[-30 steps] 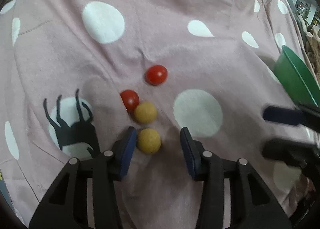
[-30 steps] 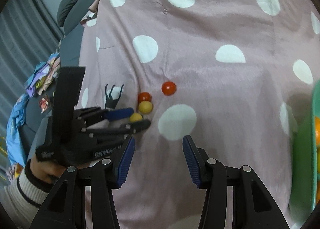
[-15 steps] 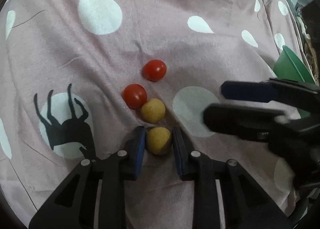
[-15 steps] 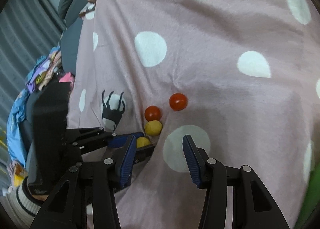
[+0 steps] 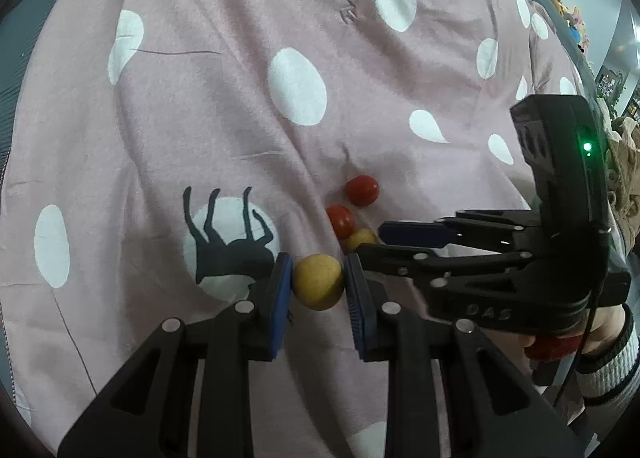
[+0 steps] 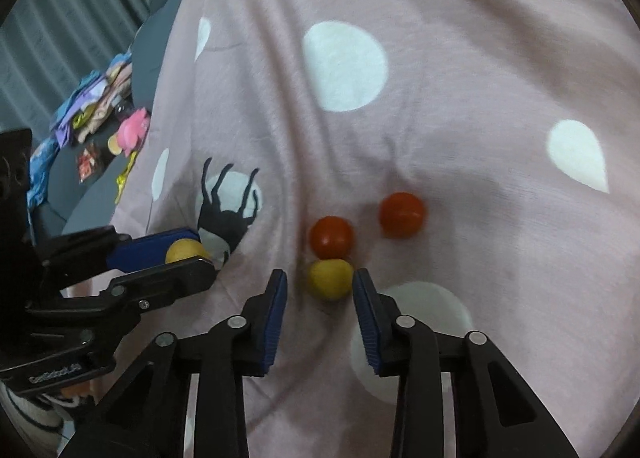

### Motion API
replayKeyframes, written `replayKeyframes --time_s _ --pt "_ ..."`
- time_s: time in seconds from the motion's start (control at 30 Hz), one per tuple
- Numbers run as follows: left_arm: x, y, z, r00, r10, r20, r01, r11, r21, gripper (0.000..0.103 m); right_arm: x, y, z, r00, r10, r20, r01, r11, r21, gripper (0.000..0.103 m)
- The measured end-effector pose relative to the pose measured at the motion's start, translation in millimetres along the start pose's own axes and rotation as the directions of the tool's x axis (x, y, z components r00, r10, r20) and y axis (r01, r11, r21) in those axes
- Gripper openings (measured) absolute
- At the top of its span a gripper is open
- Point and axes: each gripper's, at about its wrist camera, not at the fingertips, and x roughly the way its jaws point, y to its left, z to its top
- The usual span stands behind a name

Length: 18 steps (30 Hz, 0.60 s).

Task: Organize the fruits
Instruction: 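Grasp the other yellow fruit with the right tool while the left tool holds its fruit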

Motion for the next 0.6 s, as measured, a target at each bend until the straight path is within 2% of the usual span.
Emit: replayKeyframes --time_s 0.13,0.5,0.6 --pt "5.7 1.1 -0.7 1.000 -0.008 -0.010 0.008 1.000 -0.013 0.026 15.3 6.6 2.9 0.998 -0.058 -0.035 0.057 0.998 -0.041 0.031" --pt "3.6 4.8 -4.6 1.000 -0.014 -0.020 0.013 0.999 -0.041 0.026 26.8 8.0 9.7 0.996 -0.075 -0.046 0.074 0.996 -0.042 0.031" --pt "0.6 4.3 -6.7 1.000 -0.015 -0.021 0.014 0.999 -0.046 0.026 26.2 9.8 8.9 0.995 -0.087 -0.041 0.085 0.995 -0.045 0.027"
